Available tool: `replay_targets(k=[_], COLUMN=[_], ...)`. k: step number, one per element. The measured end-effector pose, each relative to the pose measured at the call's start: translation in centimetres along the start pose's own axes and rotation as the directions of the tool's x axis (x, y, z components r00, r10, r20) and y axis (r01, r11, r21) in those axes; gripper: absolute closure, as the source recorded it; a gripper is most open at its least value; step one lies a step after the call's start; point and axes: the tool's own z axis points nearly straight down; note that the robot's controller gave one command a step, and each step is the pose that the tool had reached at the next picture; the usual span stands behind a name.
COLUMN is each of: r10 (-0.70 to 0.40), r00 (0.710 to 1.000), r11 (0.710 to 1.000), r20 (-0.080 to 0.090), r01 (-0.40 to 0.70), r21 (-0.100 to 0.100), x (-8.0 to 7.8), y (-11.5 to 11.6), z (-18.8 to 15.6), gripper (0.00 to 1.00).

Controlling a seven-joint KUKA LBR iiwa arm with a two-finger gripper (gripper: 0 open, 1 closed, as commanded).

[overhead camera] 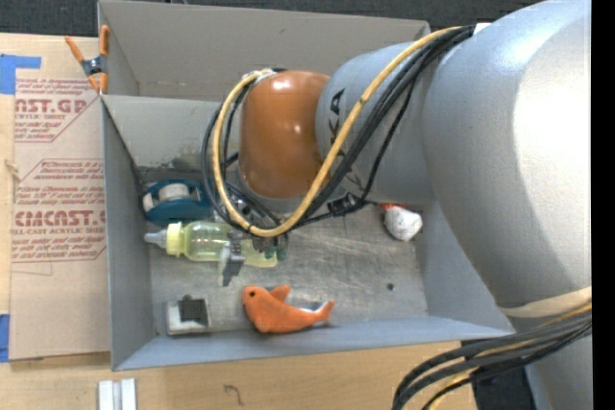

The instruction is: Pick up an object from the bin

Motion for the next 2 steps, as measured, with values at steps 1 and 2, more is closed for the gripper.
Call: replay_targets(k=[1, 2], r10=[0.0, 0.0], r00=[1.0, 1.0], r11=[1.0, 1.0], r20=[0.0, -0.004], r01=[0.0, 0.0], r21=[0.0, 0.001], x=[0.01, 0.08], y=[0.02, 0.01], z=[-0.91, -1.56], gripper=[1.0, 1.0])
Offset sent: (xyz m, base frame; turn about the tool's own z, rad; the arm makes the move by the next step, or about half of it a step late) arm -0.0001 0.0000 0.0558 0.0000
